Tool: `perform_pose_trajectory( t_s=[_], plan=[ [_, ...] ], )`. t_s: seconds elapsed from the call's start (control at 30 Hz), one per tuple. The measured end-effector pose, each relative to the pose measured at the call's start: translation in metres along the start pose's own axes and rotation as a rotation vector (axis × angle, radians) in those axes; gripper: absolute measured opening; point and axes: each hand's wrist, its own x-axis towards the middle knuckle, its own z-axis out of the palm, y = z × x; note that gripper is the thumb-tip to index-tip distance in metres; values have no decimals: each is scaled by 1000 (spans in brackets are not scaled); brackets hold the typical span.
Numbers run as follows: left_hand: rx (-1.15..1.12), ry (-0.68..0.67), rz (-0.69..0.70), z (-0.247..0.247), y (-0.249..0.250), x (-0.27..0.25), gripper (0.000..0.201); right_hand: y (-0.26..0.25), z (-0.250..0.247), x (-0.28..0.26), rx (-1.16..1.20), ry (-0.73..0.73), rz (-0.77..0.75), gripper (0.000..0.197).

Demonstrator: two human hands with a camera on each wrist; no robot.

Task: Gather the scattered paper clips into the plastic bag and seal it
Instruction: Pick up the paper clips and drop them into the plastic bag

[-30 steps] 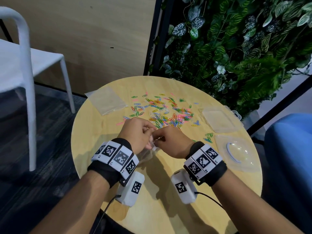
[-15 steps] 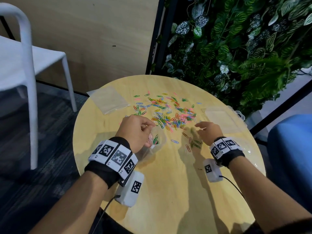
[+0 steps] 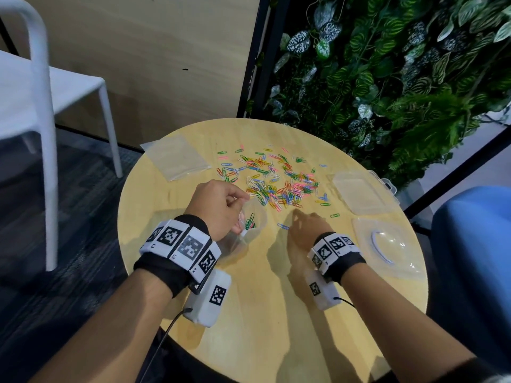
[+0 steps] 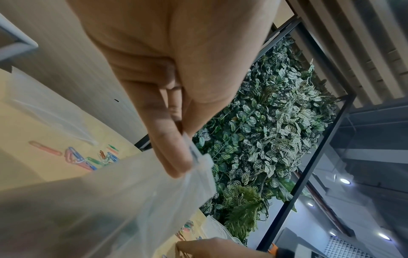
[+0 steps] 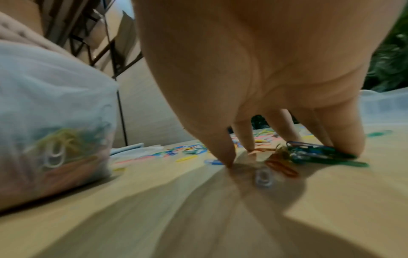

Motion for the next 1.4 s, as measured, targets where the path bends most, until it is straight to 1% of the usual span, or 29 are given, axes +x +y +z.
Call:
perform_pose_trajectory(
  t_s=[0.07, 0.13, 0.2, 0.3, 0.37, 0.43, 0.47, 0.5, 0.53, 0.57, 0.6, 0.63, 0.7, 0.77, 0.8, 0.9, 0.97, 1.0, 1.03, 1.13, 1.27, 1.33, 1.4],
  plan=[
    [9, 3, 1, -1, -1, -1, 16, -12, -3, 0, -83, -15, -28, 22],
    [10, 10, -6, -2, -2, -1, 16, -18, -8, -2, -138, -12, -7, 17],
    [7, 14, -14, -3, -4, 0, 15, -19, -9, -5, -128, 22, 42, 14],
    [1, 12, -21, -4, -6, 0, 14, -11, -6, -4, -107, 71, 24, 13],
    [20, 10, -14, -3, -5, 0, 14, 1, -8, 0, 5, 95, 29, 15],
    [23, 0, -16, -1, -3, -1, 14, 19, -14, 5, 224, 111, 88, 11],
    [15, -8, -24, 0, -2, -2, 14, 27, -17, 6, 416, 112, 155, 7],
    [8, -17, -33, 1, -1, -3, 14, 37, -18, 7, 660, 103, 232, 9],
    [5, -24, -40, 1, 1, -3, 16, 44, -20, 6, 916, 85, 316, 17],
    [7, -26, -47, 2, 2, -3, 17, 49, -21, 7, 1160, 67, 375, 22],
    [12, -26, -52, 3, 2, -3, 18, 49, -24, 4, 1382, 34, 394, 22],
    [12, -25, -59, 5, 3, -3, 19, 46, -29, 1, 1580, -24, 376, 21],
    [3, -26, -68, 8, 4, -2, 19, 34, -44, -12, 1846, -136, 306, 24],
    [-5, -34, -73, 11, 4, -2, 19, 18, -58, -25, 1977, -222, 208, 25],
    [-7, -34, -73, 12, 4, -1, 19, 7, -63, -32, 2014, -250, 173, 22],
    [-4, -16, -59, 14, 2, -1, 18, -27, -64, -50, 1979, -356, 79, 17],
    [-4, -3, -52, 14, 1, 0, 18, -47, -59, -60, 1870, -429, -11, 18],
    [-1, 4, -51, 13, 0, 0, 18, -54, -55, -63, 1801, -438, -36, 19],
    [1, 6, -48, 13, 0, 0, 18, -59, -52, -65, 1737, -423, -42, 20],
    [2, -4, -27, 13, 0, 0, 18, -65, -50, -66, 1612, -357, -1, 20],
    [31, -18, 19, 15, 3, -1, 19, -70, -57, -67, 1430, -345, -55, 33],
    [34, -19, 30, 14, 4, -2, 19, -72, -60, -69, 1225, -261, -81, 34],
    [9, -30, 27, 13, 5, -2, 18, -74, -62, -68, 835, -84, -189, 26]
  ],
)
